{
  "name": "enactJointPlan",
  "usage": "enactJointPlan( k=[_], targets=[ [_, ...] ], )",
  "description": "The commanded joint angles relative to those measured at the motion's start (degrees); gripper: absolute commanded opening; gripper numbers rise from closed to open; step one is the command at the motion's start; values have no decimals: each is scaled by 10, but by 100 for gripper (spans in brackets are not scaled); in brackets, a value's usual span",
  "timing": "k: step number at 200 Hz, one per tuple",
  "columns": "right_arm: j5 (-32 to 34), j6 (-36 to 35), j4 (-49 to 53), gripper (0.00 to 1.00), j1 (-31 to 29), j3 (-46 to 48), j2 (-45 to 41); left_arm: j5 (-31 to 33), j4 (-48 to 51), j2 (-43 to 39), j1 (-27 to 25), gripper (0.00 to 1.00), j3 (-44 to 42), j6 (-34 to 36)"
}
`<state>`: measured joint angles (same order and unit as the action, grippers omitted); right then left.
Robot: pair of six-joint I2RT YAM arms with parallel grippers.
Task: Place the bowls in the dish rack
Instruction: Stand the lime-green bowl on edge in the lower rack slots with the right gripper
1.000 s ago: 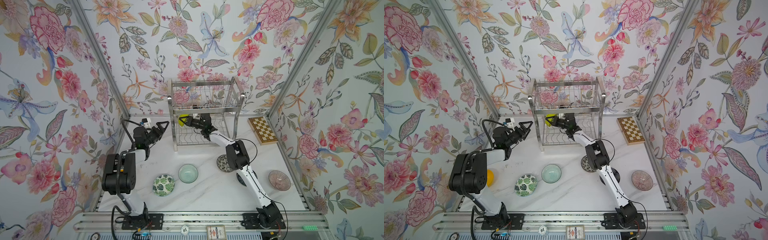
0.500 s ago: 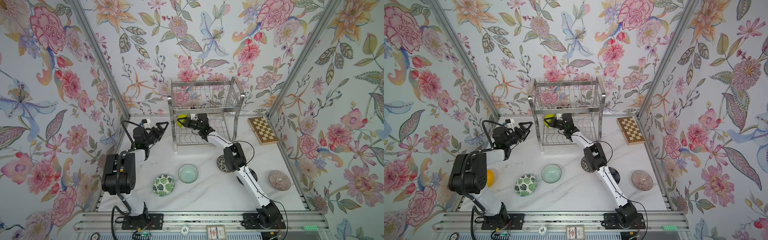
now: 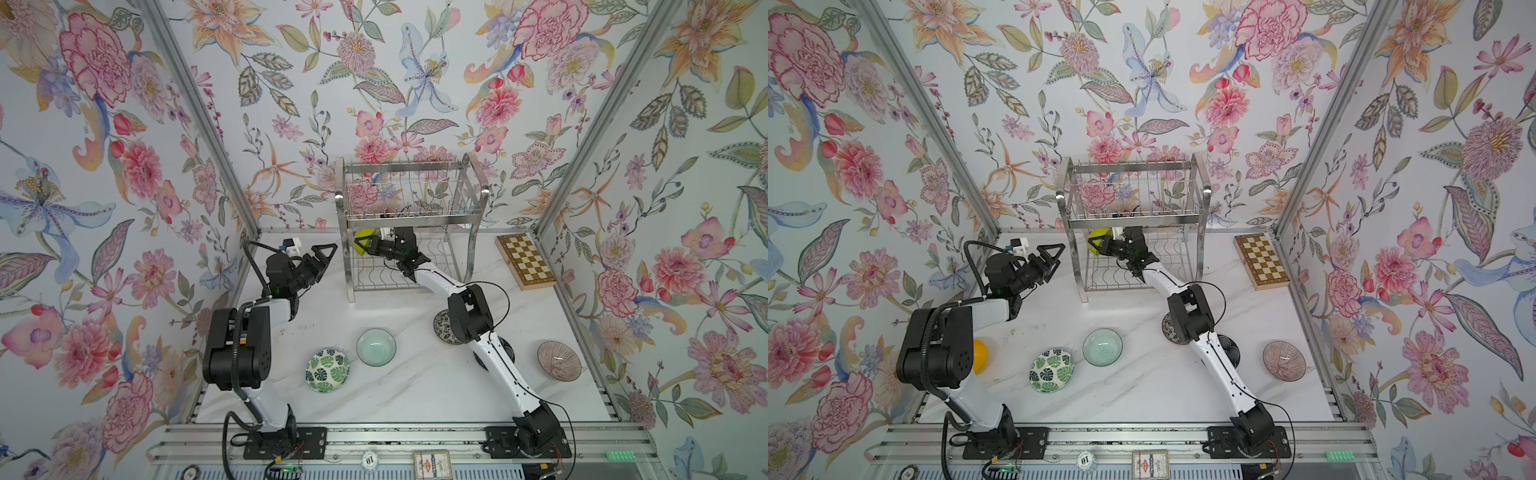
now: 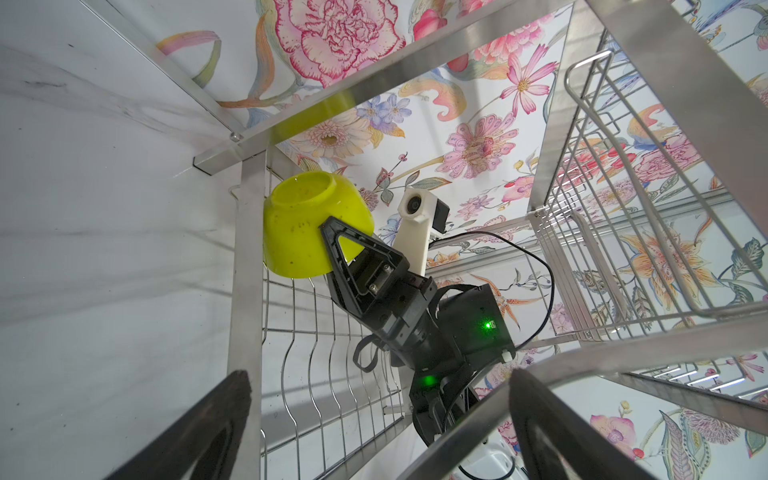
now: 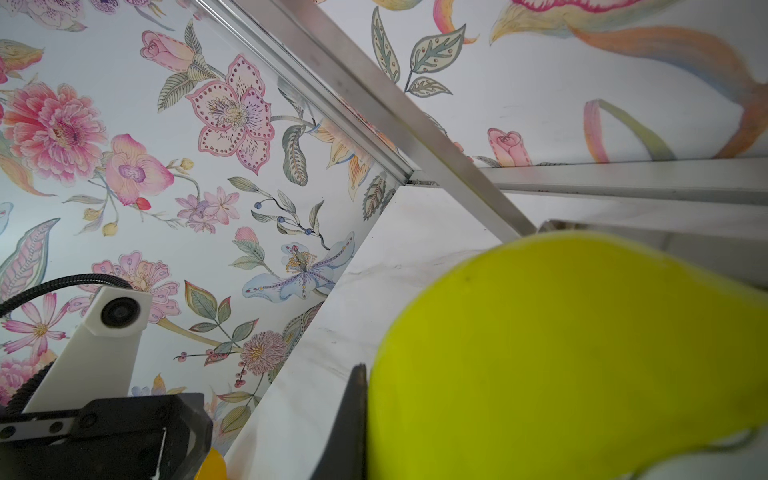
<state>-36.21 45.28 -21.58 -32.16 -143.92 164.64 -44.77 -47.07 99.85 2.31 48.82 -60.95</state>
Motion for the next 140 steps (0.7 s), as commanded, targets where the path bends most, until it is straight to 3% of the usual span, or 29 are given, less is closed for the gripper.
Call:
enactJointPlan(
  k=[1, 33, 140],
  targets=[
    [-2, -11, 60, 7, 3, 16, -15, -1, 4, -12, 6, 99, 5, 7],
    [-6, -8, 57, 18, 3, 19, -13, 1, 5, -11, 6, 99, 5, 7],
    [-13, -5, 61, 32, 25, 22, -19, 1, 0, 1, 6, 99, 2, 3]
  ],
)
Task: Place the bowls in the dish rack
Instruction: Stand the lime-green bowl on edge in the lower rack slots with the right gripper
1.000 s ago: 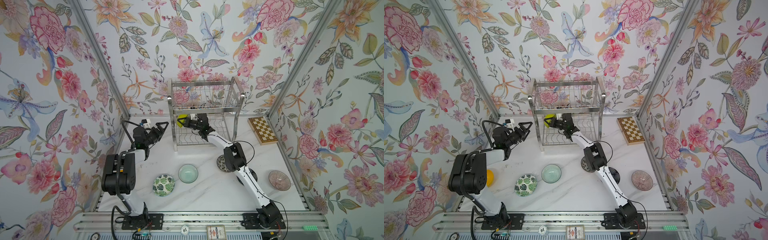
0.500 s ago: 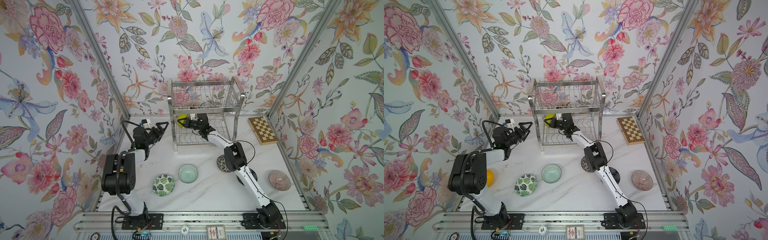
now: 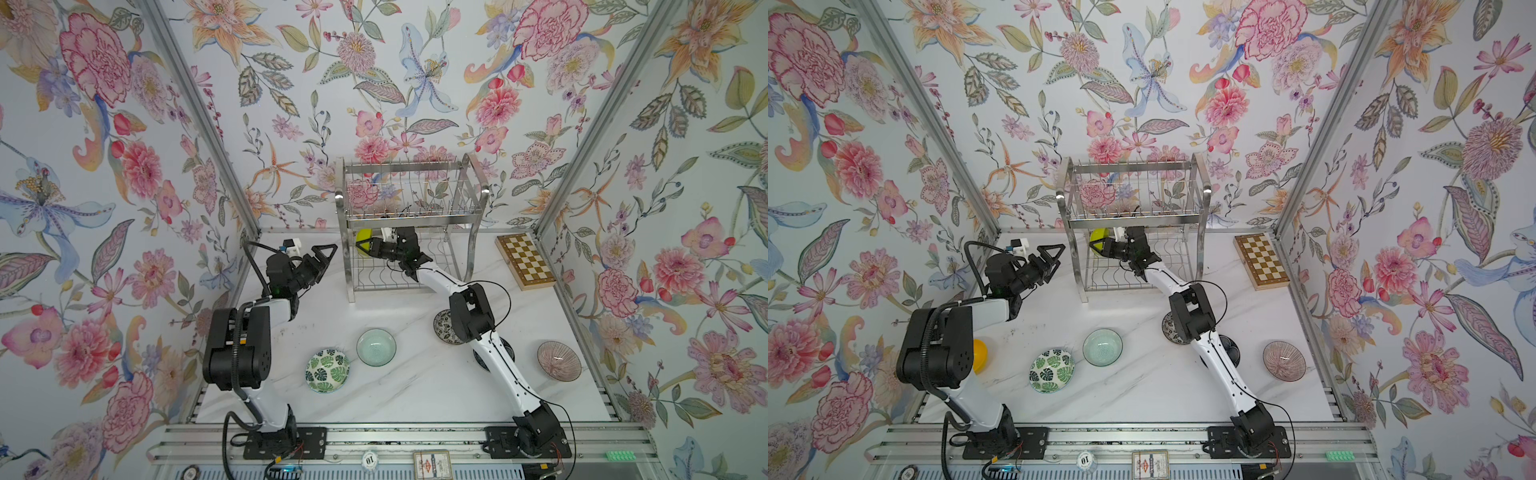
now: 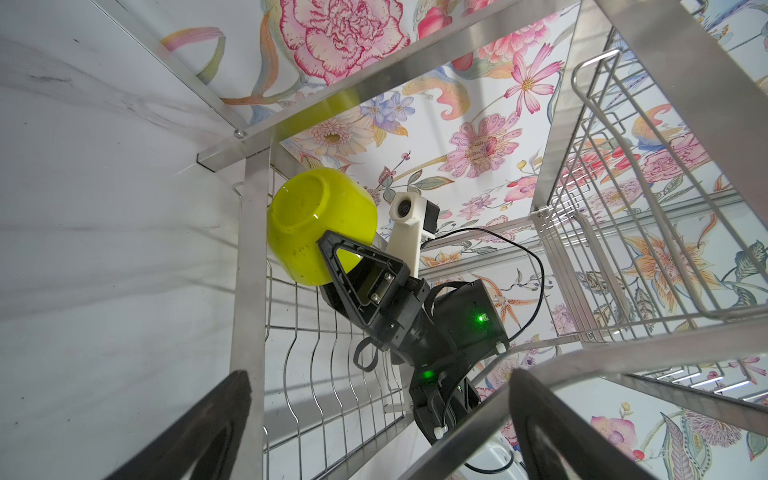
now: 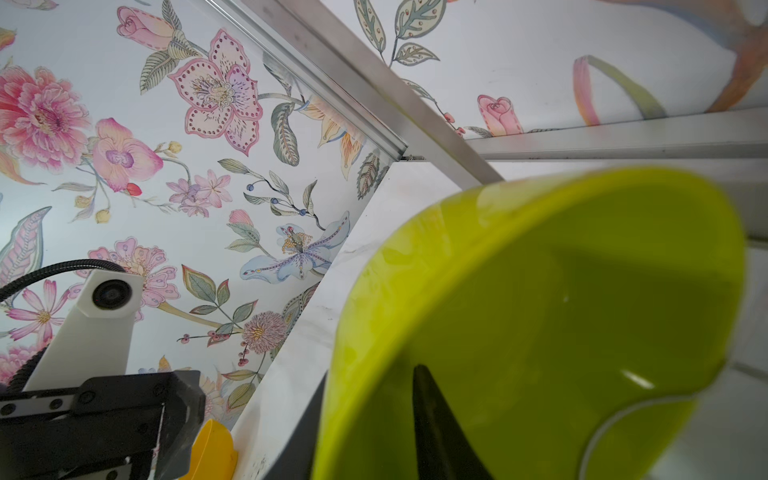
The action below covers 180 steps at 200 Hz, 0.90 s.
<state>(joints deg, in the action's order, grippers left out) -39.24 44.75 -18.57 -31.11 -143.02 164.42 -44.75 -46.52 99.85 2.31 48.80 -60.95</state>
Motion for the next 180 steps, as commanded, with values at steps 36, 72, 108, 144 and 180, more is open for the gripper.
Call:
enactJointPlan(
  k=[36, 72, 108, 144, 180],
  targets=[
    [16, -2, 25, 38, 15, 32, -30, 1, -5, 1, 6, 99, 2, 2],
    [14, -6, 23, 40, 15, 45, -48, 1, -3, 1, 6, 99, 2, 3],
    [14, -9, 22, 47, 15, 54, -61, 2, -2, -2, 6, 99, 1, 3],
    [16, -13, 23, 53, 15, 61, -69, 3, -1, -3, 6, 99, -1, 3],
    [18, -14, 14, 62, 13, 77, -81, 3, 4, -5, 6, 99, -5, 3]
  ],
)
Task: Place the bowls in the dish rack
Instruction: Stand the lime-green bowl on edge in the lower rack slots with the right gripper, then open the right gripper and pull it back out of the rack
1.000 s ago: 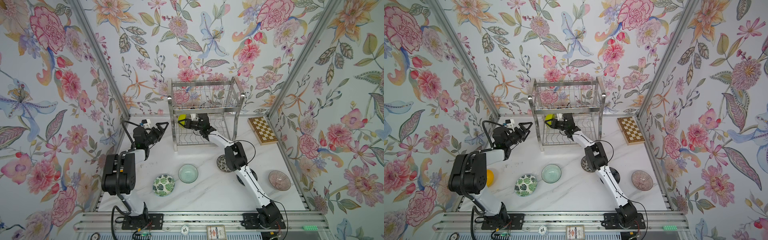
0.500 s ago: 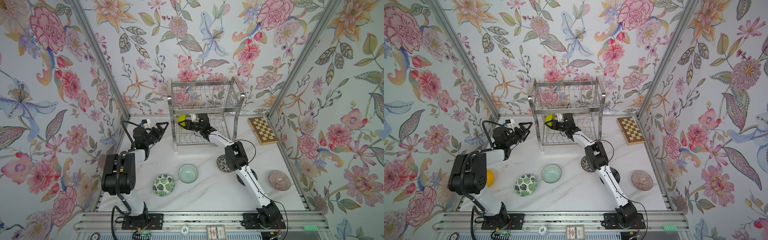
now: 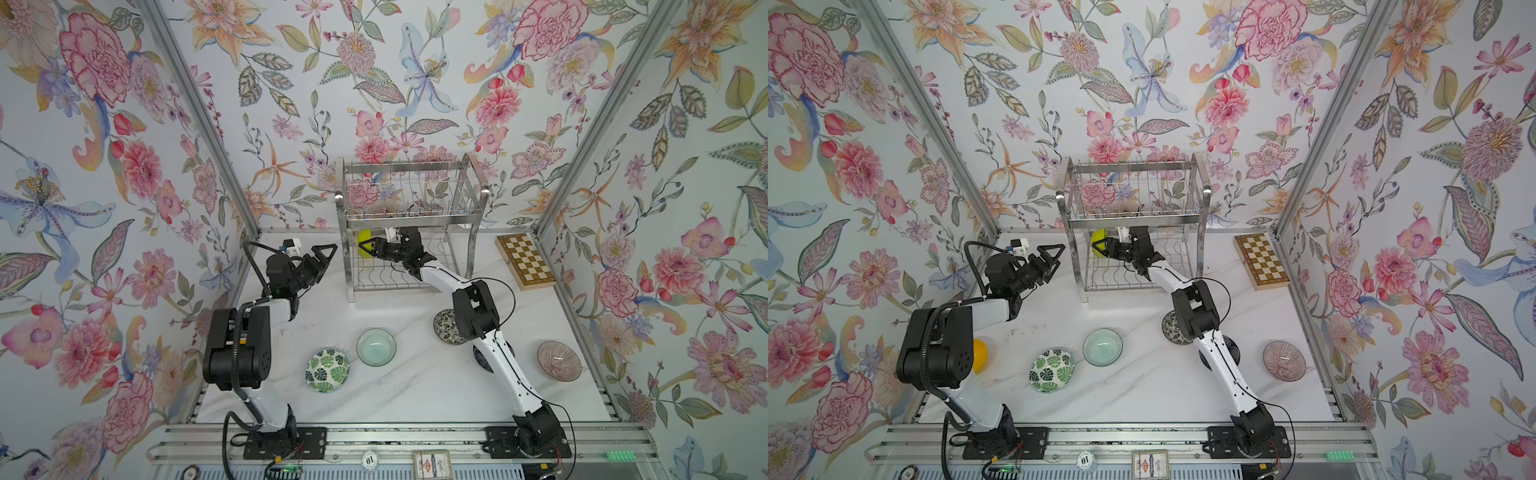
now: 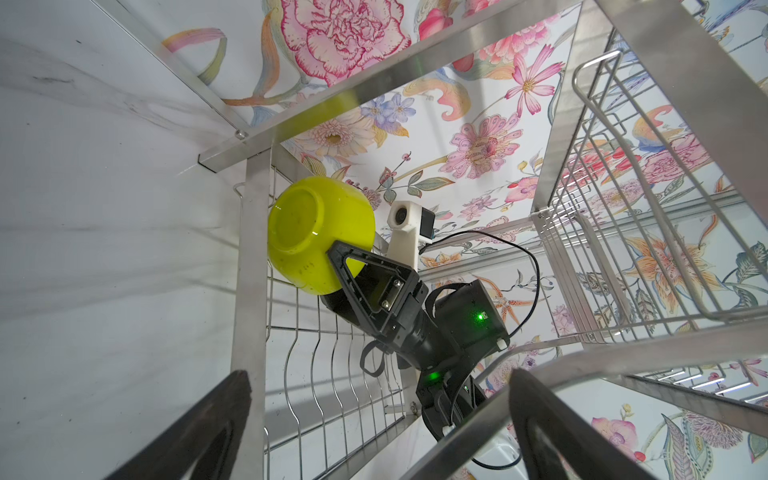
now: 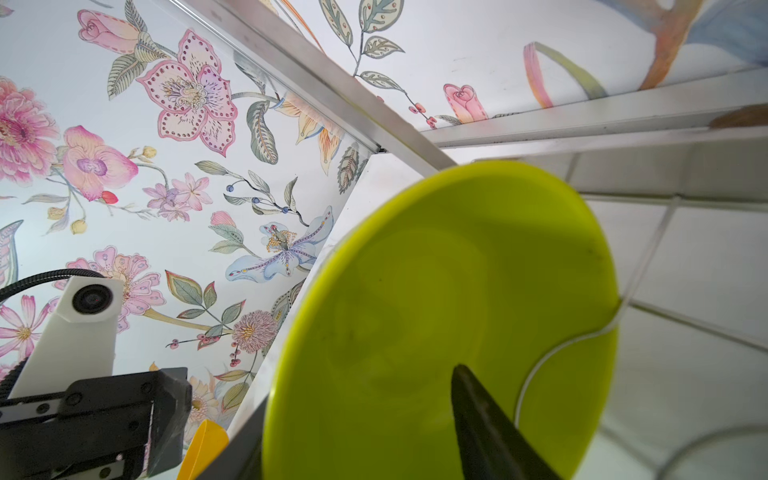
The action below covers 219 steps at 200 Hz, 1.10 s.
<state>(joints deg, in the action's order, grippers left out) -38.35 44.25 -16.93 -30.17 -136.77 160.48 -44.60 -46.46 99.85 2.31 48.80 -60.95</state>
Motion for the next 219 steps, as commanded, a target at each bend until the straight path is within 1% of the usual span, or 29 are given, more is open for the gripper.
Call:
enactJointPlan(
  k=[1, 15, 26, 38, 51, 83, 88, 130, 152, 156, 175, 219],
  targets=[
    [9, -10, -2, 62, 4, 14, -42, 1, 3, -6, 6, 99, -5, 3],
    [10, -14, -2, 69, 2, 19, -47, 2, 5, -10, 6, 99, -5, 4],
    [11, -14, -7, 71, 0, 27, -54, 4, 9, -14, 6, 99, -5, 6],
    [13, -15, -15, 77, -1, 40, -64, 6, 18, -18, 6, 99, -6, 11],
    [18, -16, -24, 79, -2, 57, -76, 8, 25, -23, 6, 99, -8, 14],
    [28, -19, -50, 94, -3, 113, -116, 14, 32, -38, 5, 99, -18, 14],
    [30, -18, -57, 98, -3, 125, -124, 15, 33, -42, 5, 99, -22, 14],
    [39, -12, -114, 98, -3, 227, -180, 36, 68, -75, 5, 99, -49, 31],
    [57, -13, -143, 98, -2, 297, -219, 48, 97, -98, 5, 99, -68, 39],
    [62, -14, -150, 99, -2, 313, -231, 52, 107, -121, 5, 99, -71, 40],
    [77, -19, -171, 99, -3, 378, -267, 75, 158, -164, 4, 99, -85, 68],
    [119, -41, -184, 99, -7, 499, -341, 136, 246, -235, -3, 99, -122, 107]
  ],
)
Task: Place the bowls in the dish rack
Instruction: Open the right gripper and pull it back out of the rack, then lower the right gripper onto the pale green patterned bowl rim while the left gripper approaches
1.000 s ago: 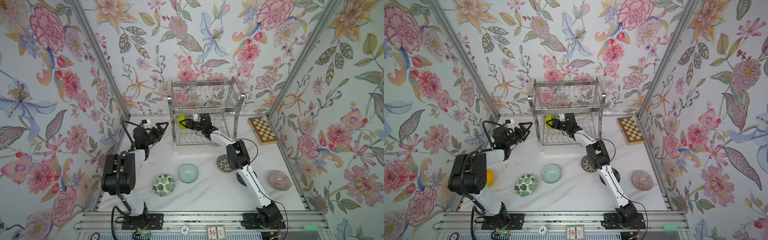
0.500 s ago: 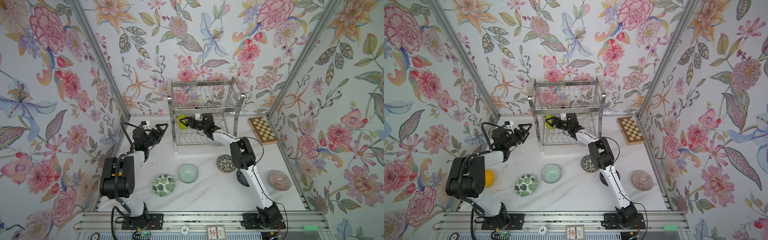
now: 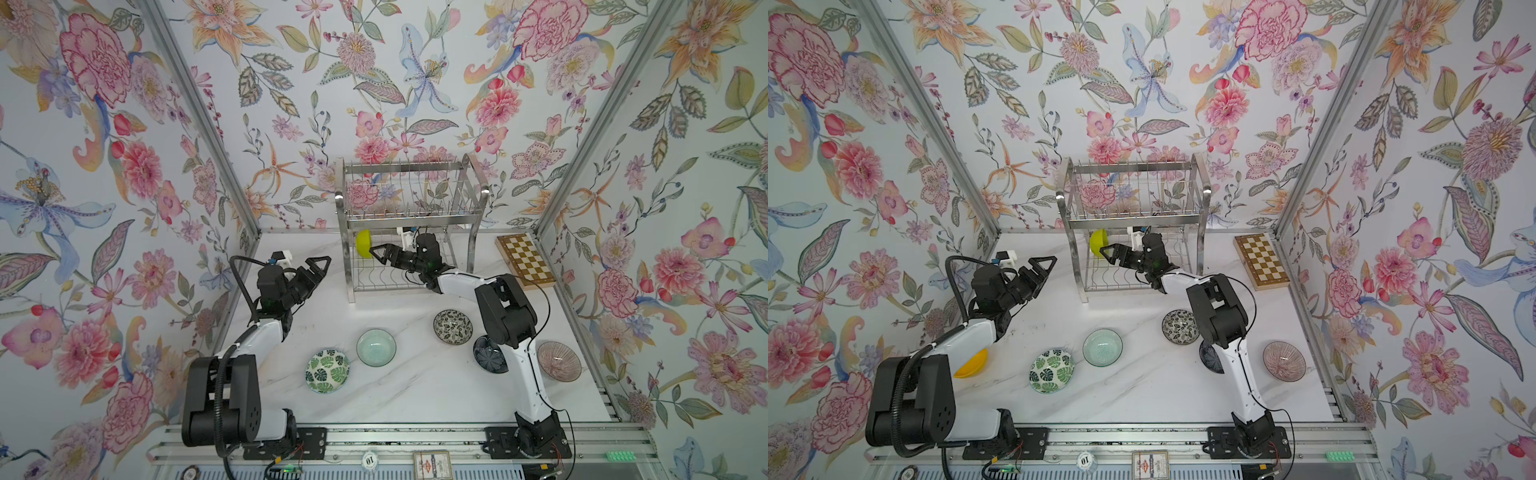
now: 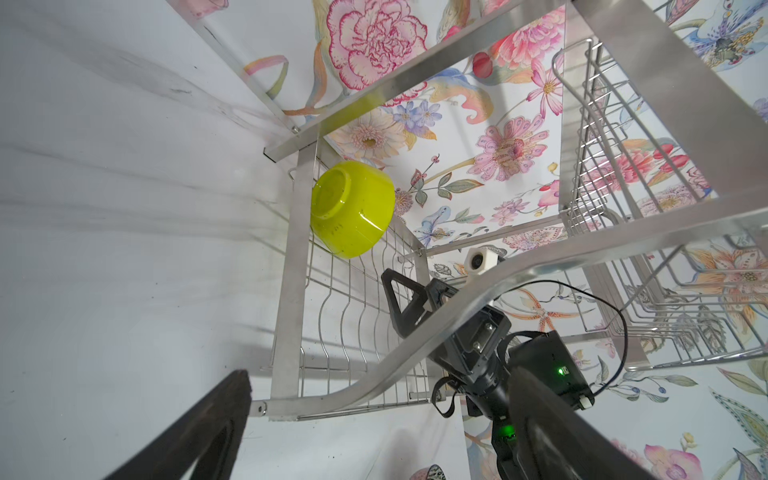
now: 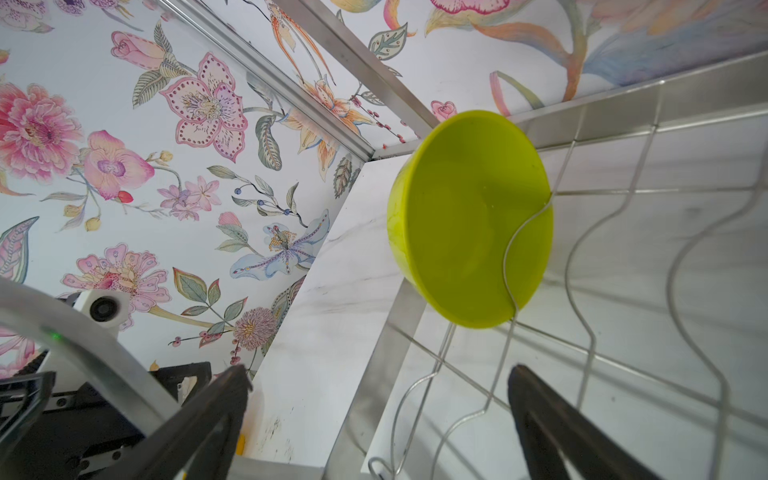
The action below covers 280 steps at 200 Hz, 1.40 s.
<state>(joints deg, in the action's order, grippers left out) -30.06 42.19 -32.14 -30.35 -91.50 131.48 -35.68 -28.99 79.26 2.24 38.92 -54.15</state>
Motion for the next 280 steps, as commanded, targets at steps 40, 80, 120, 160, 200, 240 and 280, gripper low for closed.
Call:
enactJointPlan(
  k=[40, 80, 120, 160, 200, 240, 280],
  targets=[
    [111, -71, 23, 99, -7, 111, -110, 139, 210, -88, -18, 99, -16, 125],
    [176, -144, 75, 98, -44, 172, -175, 248, 308, -151, -59, 99, -14, 185],
    [260, -200, 134, 99, -63, 236, -239, 328, 347, -218, -108, 99, -35, 202],
    [352, -220, 200, 99, -67, 290, -316, 394, 352, -251, -180, 99, -51, 212],
    [407, -223, 250, 98, -72, 329, -362, 443, 366, -240, -241, 99, -61, 213],
    [467, -259, 267, 99, -104, 350, -376, 531, 500, -218, -271, 99, -21, 209],
    [517, -324, 270, 99, -149, 346, -376, 542, 562, -226, -272, 99, -19, 198]
  ],
)
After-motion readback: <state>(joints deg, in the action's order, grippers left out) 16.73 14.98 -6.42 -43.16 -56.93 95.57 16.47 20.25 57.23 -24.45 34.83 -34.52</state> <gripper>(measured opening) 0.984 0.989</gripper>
